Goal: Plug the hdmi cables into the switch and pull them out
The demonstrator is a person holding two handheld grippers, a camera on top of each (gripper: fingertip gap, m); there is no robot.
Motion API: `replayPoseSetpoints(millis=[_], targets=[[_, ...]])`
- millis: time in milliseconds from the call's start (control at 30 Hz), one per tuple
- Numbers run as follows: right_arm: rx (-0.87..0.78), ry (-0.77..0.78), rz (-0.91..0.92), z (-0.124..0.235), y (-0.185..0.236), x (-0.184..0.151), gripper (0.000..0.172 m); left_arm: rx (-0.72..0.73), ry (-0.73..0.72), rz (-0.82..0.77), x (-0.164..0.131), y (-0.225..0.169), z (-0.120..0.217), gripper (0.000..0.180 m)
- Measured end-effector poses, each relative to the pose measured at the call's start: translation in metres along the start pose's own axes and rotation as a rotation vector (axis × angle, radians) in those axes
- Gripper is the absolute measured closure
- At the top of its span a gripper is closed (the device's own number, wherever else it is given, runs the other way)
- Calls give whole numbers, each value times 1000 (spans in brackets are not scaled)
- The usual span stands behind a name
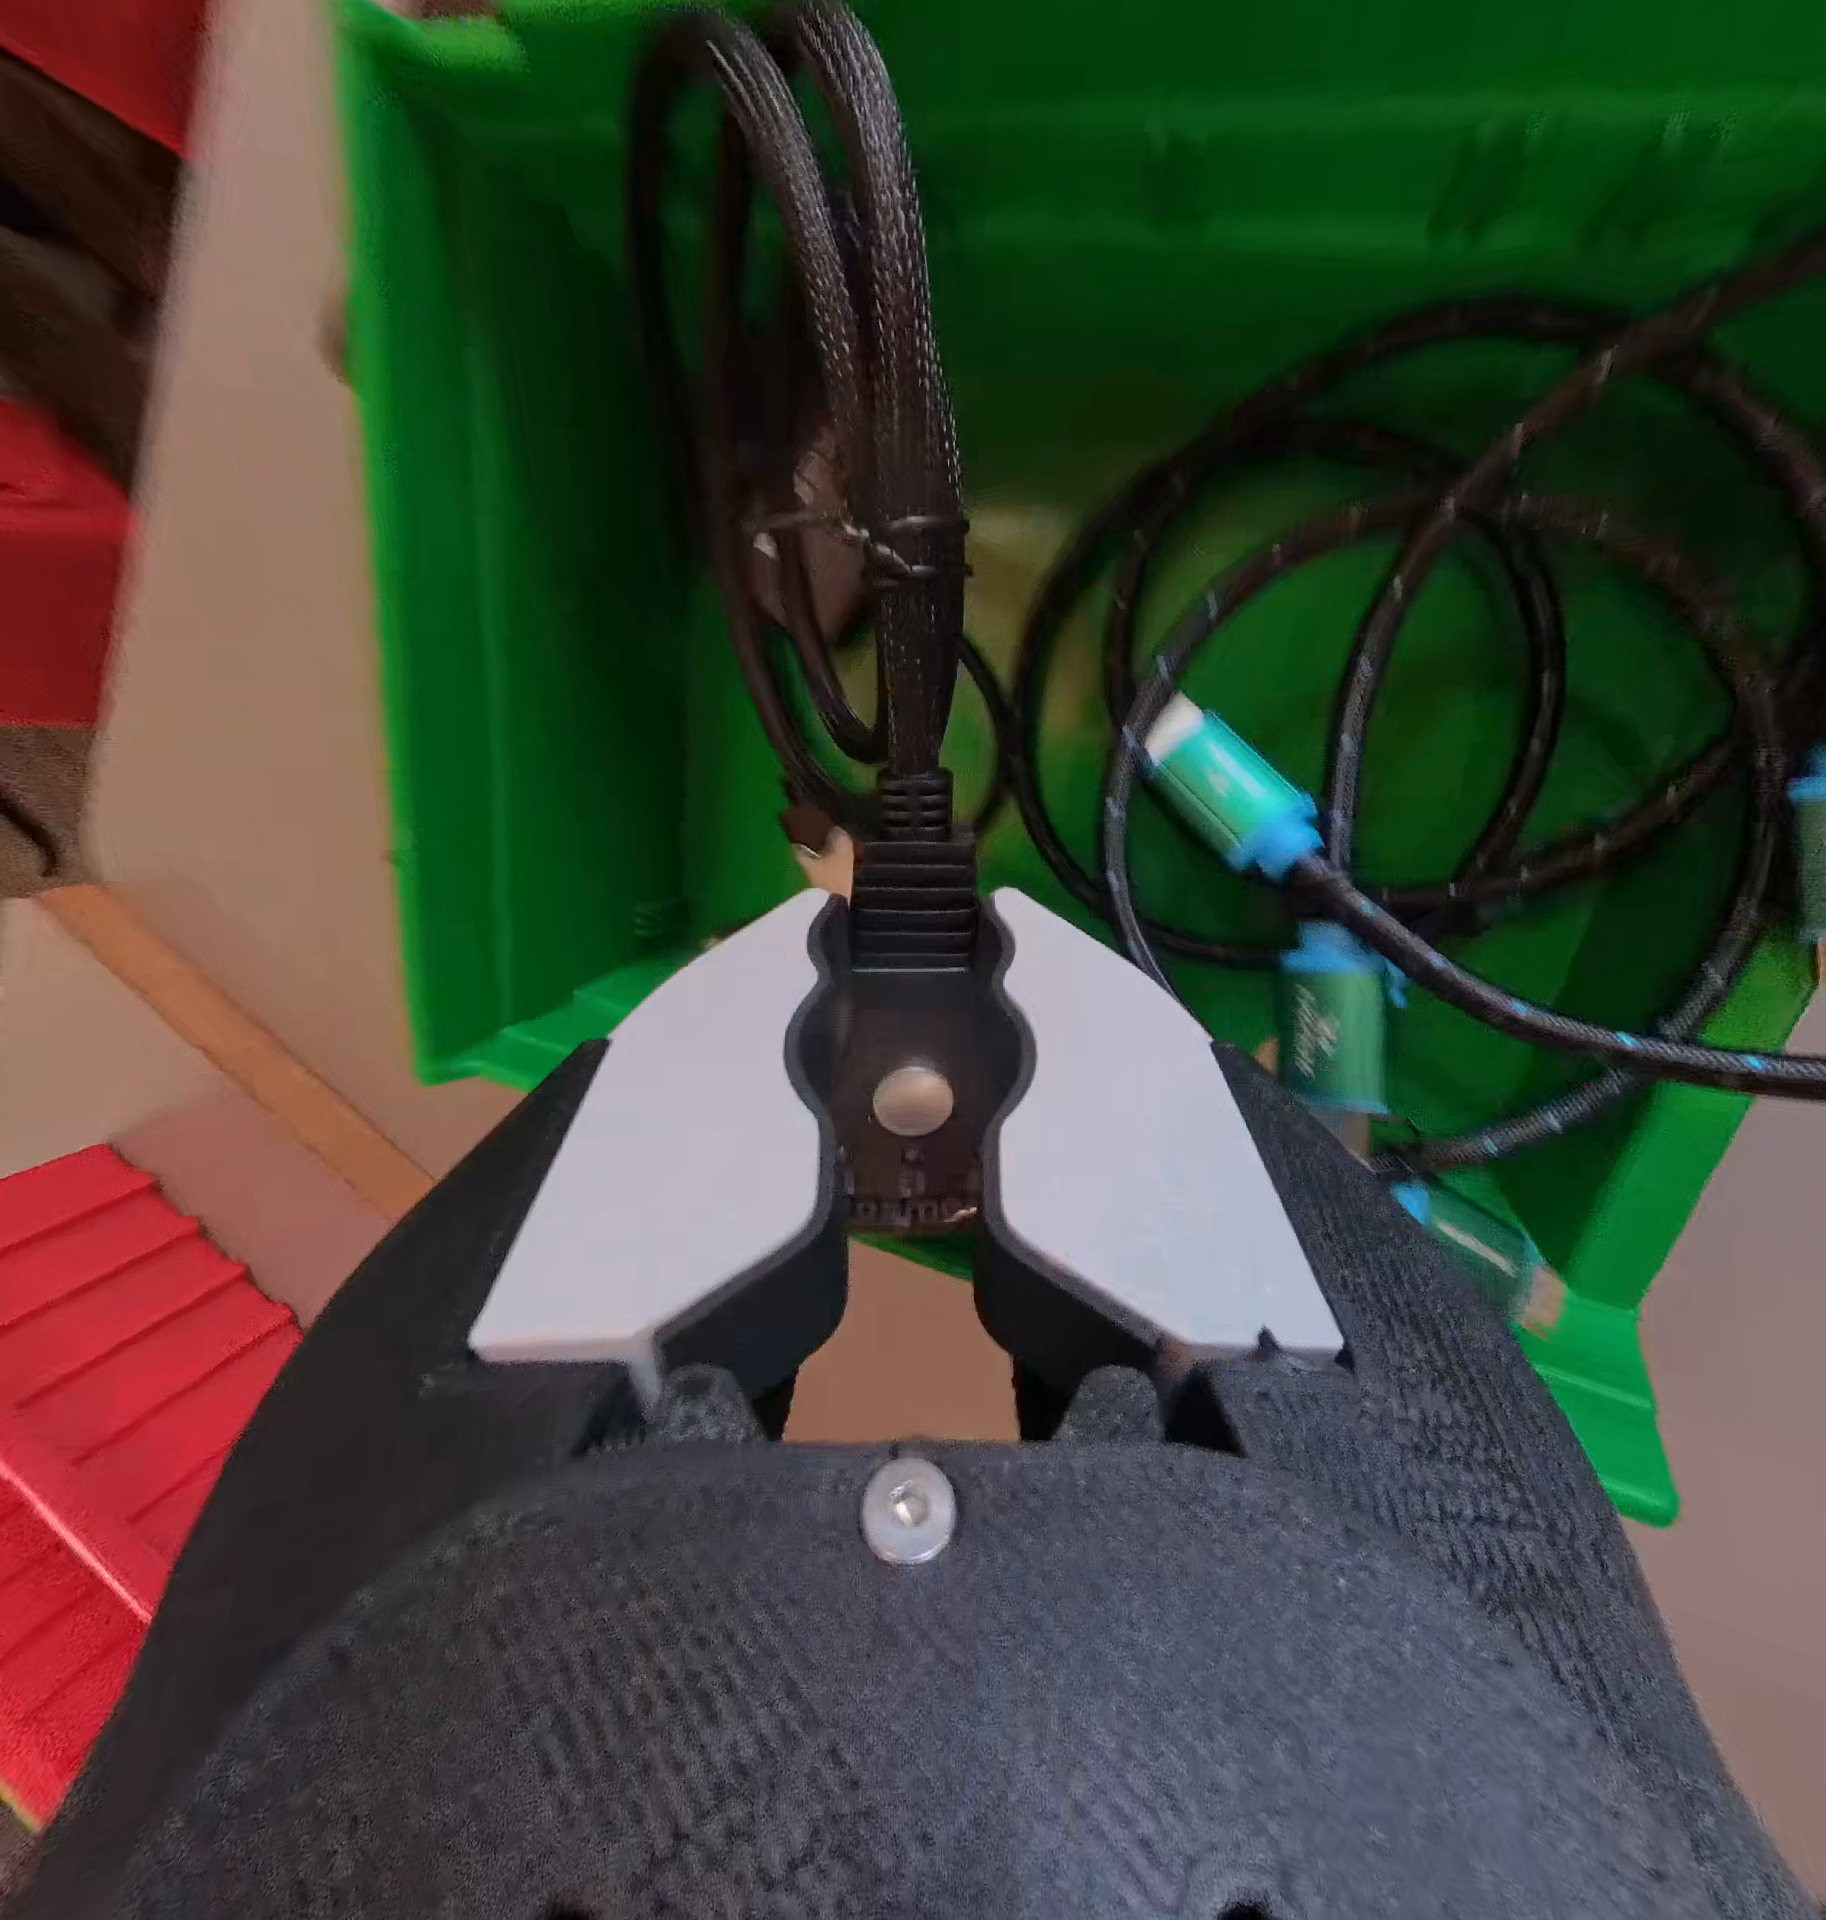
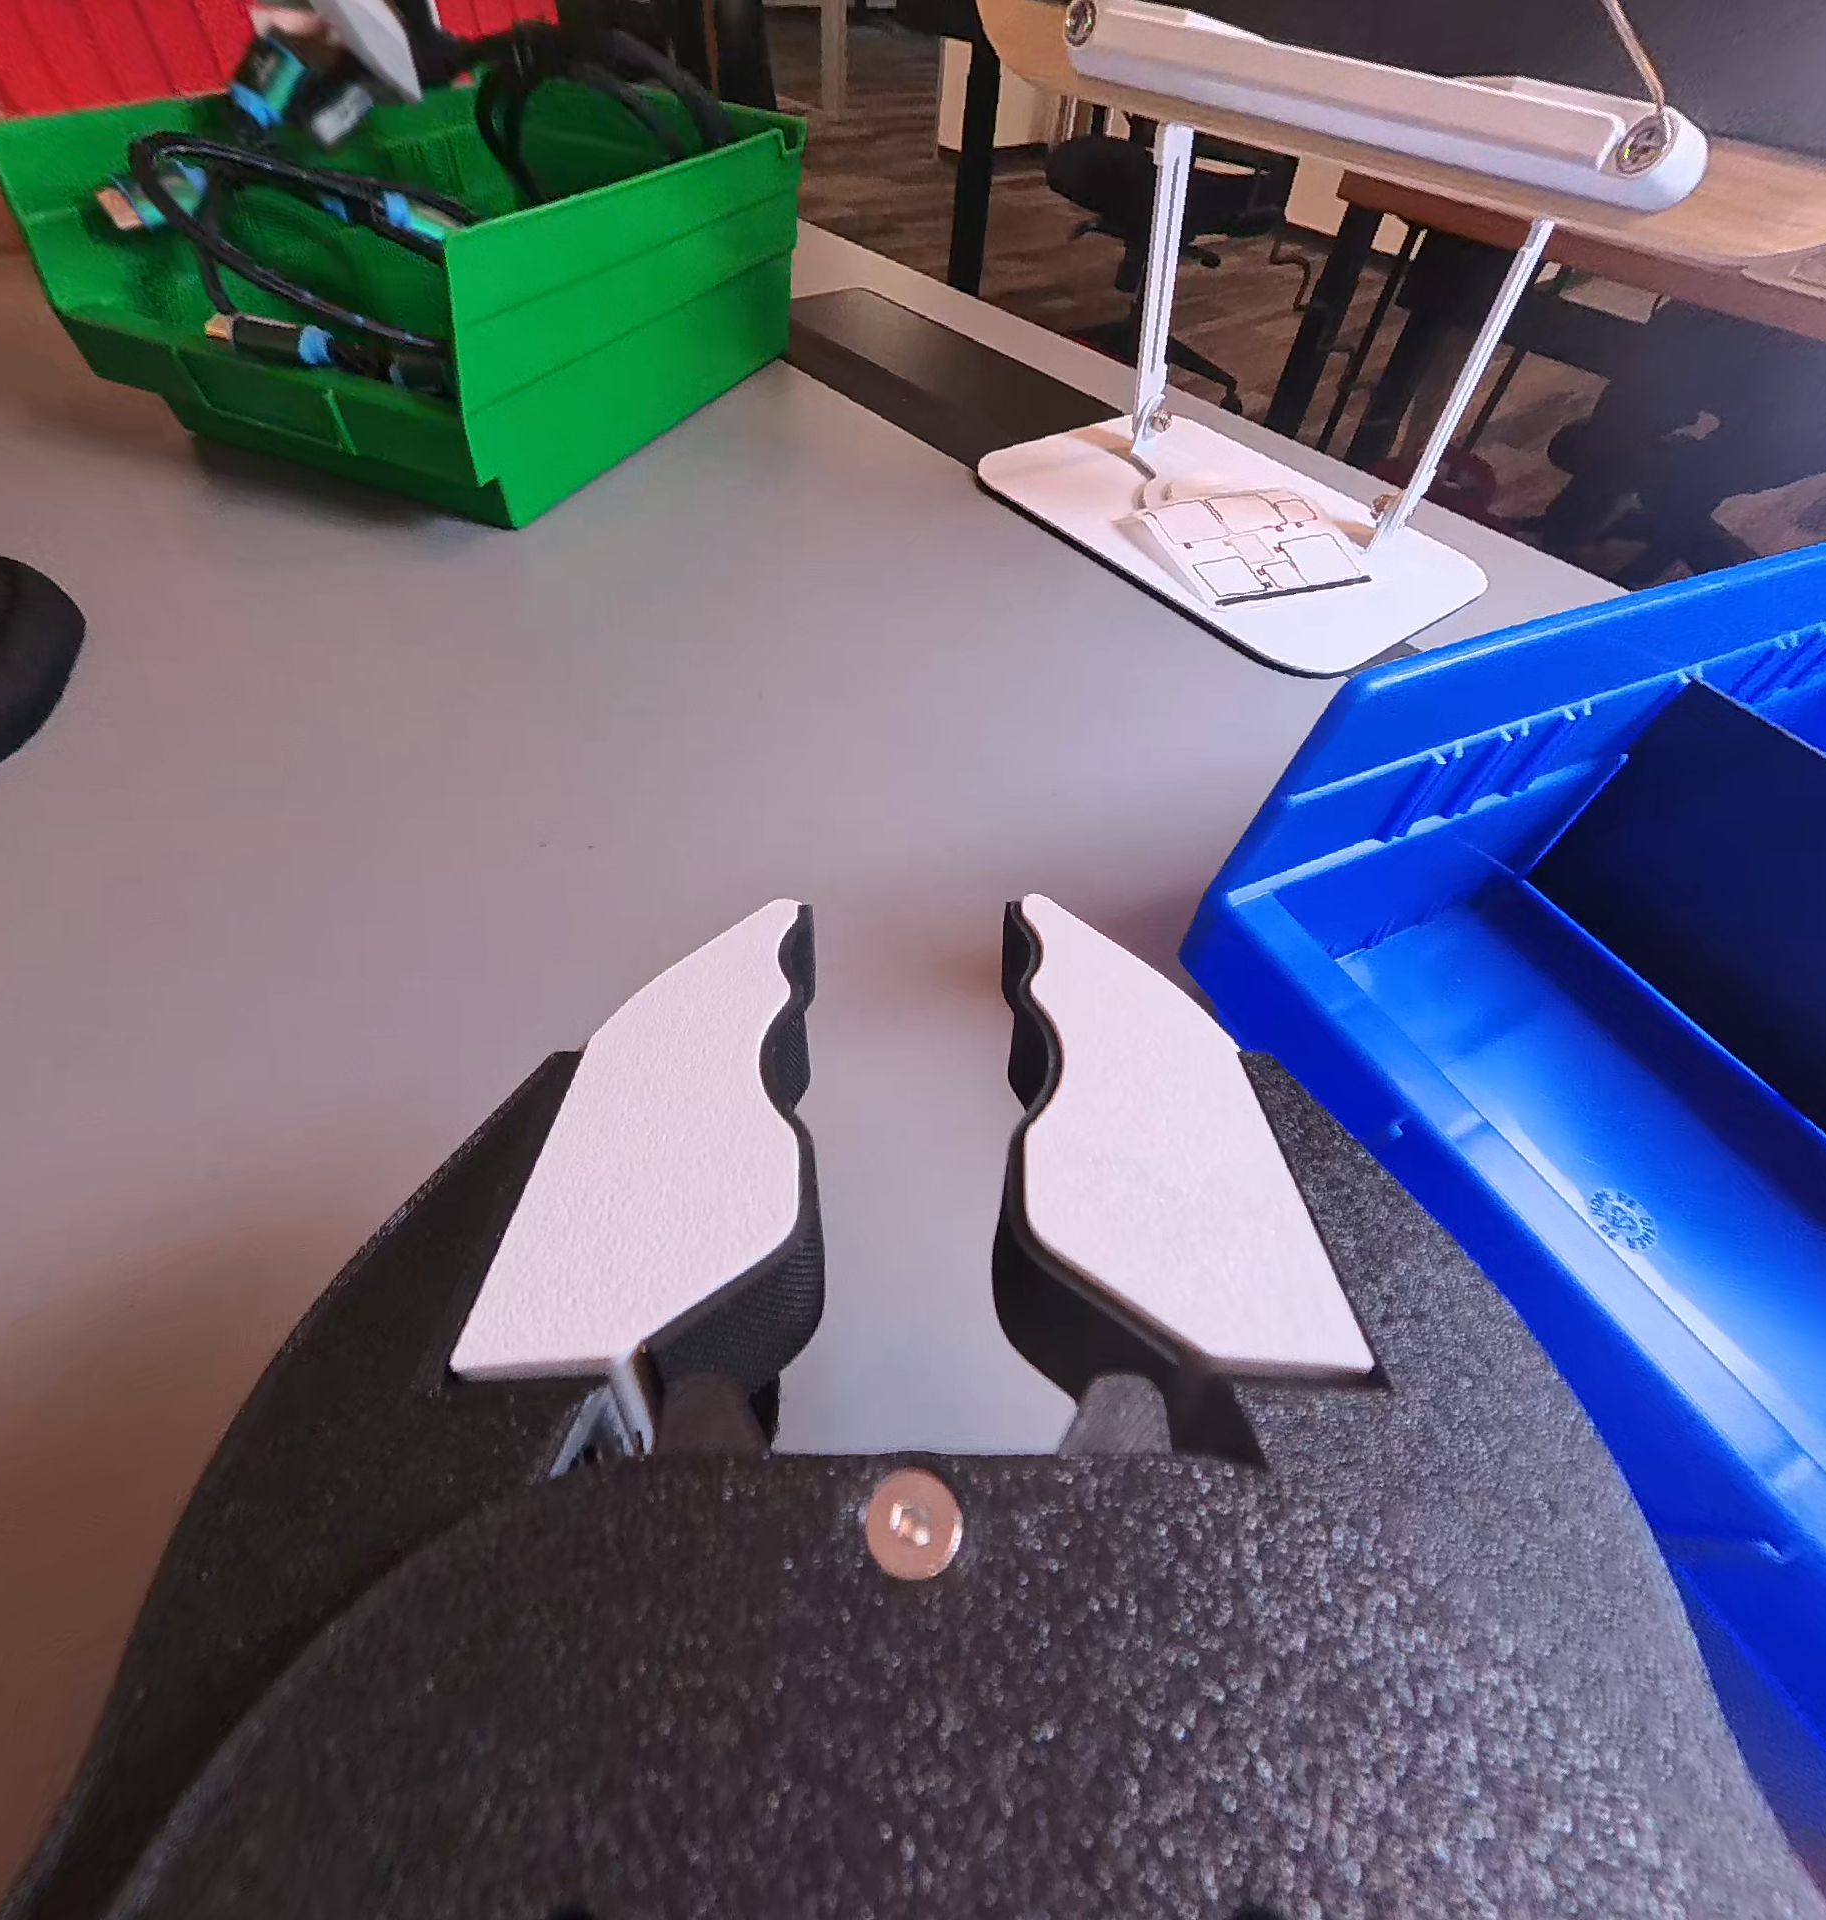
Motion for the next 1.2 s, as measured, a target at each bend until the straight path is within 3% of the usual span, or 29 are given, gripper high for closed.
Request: replayPoseSetpoints(millis=[33,133,500,800,1000,1200], targets=[[0,0,-1,0,0,0,137,20,-58,16,4,3,9,156],[2,0,1,-1,1,0,137,21,-166,42,9,3,27,156],[3,7,11,-3,3,-2,137,93,-299,69,27,-1,59,156],[13,1,17,-5,6,-2,137,195,-580,130,47,-12,124,156],[12,-52,88,-3,15,6,136,117,-774,59,70,-63,154,156],[21,-142,267,1,42,33,135,-104,-850,-50,104,-145,137,156]])
Point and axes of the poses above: each gripper's, where its closed fingertips meet, z back along the fingers, x out of its top, y = z × x across the jaws, the point moved 4 cm from there along z, back along the fingers, and after that the axes turned 10 degrees about -x, right-handed, at the moved point
